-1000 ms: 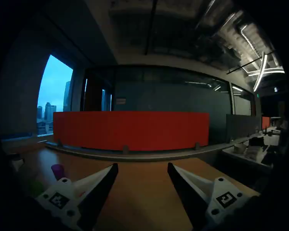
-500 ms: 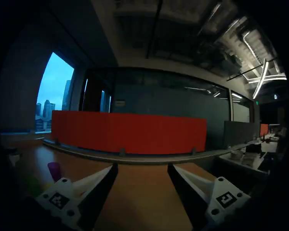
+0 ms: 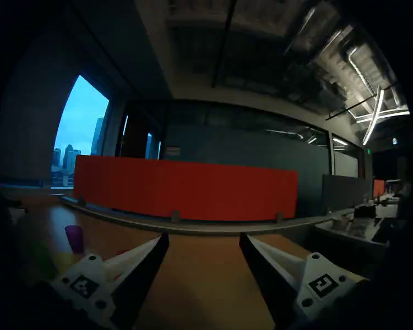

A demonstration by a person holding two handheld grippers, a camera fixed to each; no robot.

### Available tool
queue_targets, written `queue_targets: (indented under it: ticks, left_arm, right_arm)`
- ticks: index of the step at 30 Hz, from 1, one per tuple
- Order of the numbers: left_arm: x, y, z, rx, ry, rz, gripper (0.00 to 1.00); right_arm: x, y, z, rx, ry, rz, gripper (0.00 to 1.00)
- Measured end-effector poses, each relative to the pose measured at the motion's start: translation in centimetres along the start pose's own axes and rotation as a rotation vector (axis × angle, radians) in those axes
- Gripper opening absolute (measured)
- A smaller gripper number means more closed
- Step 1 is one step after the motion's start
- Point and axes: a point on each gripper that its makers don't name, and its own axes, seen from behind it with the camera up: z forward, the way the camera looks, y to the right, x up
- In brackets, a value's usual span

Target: Pour water

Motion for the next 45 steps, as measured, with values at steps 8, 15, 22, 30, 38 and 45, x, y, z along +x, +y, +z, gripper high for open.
queue_targets:
  ticks: [8,15,22,30,38,45]
  left_arm:
    - [0.0,0.0,0.0,0.0,0.0,-0.001,0.99]
    - [0.0,0.0,-0.1,0.0,0.0,-0.001,0.99]
    - [0.0,0.0,0.0,0.0,0.0,0.0,0.99]
    - [0.0,0.0,0.0,0.0,0.0,0.0,0.99]
    - [0.0,0.0,0.0,0.0,0.0,0.0,0.99]
    - [0.0,0.0,0.0,0.0,0.0,-0.001,0.99]
  right_arm:
    - [-1.7,-0.4,0.7,0.003,0.004,0.018,0.99]
    - [-4.1,-0.8,0.6,0.008,-0.027,0.039,0.99]
    - [-5.4,-1.2,0.5,0.013,-0.049,0.034,0.99]
    - [-5.8,-1.6,0.3,0.02,-0.052,0.053,0.99]
    - [-7.0,-1.5,0.5,0.022,-0.075,0.047,0.99]
    - [-7.6,-1.4,0.6,0.027,-0.09,0.066,0.99]
